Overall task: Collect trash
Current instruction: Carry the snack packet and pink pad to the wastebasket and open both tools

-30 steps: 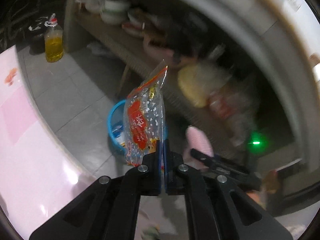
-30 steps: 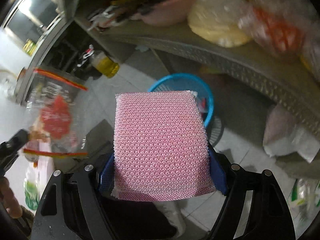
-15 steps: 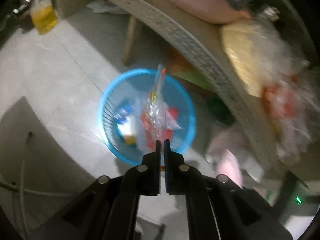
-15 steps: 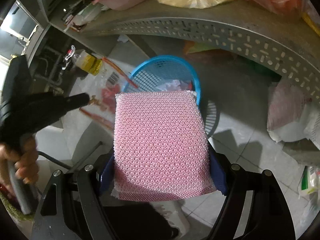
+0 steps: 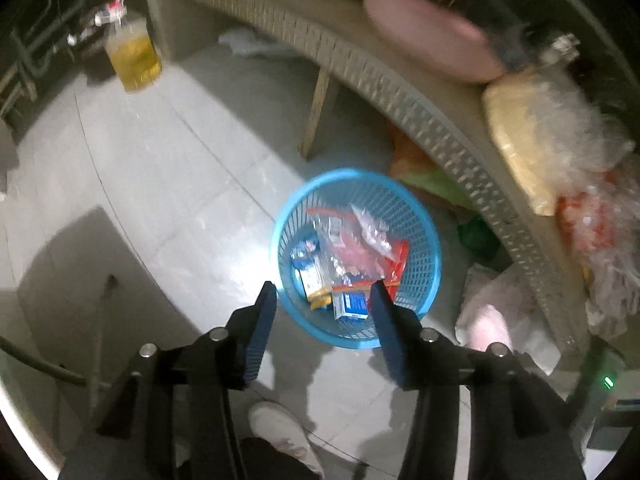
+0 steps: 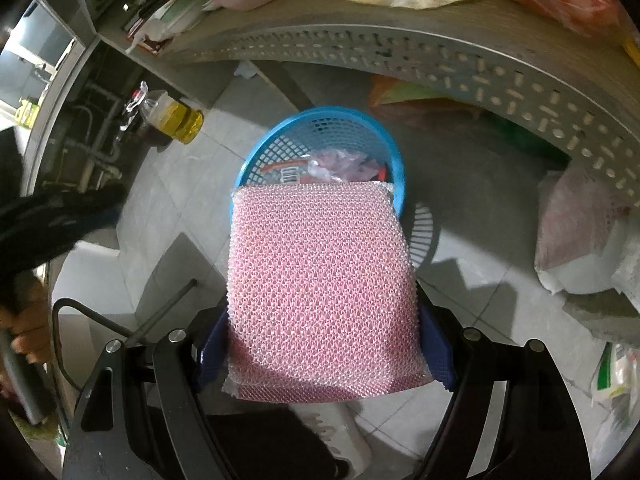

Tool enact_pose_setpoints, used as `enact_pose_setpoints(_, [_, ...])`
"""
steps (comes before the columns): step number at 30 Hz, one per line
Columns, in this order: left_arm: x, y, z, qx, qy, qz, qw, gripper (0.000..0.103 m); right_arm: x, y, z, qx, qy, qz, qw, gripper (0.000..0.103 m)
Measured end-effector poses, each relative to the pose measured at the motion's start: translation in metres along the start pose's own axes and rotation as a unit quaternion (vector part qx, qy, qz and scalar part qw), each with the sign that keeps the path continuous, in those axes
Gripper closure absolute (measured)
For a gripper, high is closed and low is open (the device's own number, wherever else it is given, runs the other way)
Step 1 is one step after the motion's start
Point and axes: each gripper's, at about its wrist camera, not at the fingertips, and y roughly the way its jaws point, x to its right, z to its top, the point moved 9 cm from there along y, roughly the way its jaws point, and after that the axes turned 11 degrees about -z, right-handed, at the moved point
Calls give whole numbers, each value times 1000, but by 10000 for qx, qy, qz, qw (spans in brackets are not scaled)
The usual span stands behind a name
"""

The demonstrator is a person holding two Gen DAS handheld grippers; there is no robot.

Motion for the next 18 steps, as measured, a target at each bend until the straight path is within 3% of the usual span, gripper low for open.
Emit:
enact_pose_setpoints(6, [9, -92, -13, 737, 480, -61, 9961, 36, -29, 17, 17, 6, -450, -41, 9990, 26])
enact_pose_setpoints(10, [9, -156, -45, 1317, 711, -52, 9887, 28, -57, 29, 48, 178, -748, -58, 9970, 24])
enact_pose_setpoints(12, [7, -184, -66, 1595, 739, -93, 9844, 24, -68, 38, 67, 356, -985, -147, 9944, 18])
enact_pose_setpoints(15, [-6, -212, -94, 1886, 675, -98, 9797, 21, -64, 59, 85, 627, -1245, -786, 9871, 14])
enact_pose_setpoints(18, [-33, -236, -125, 2138, 421, 170, 9758, 21, -49, 68, 79, 461, -1146, -916, 9881, 14])
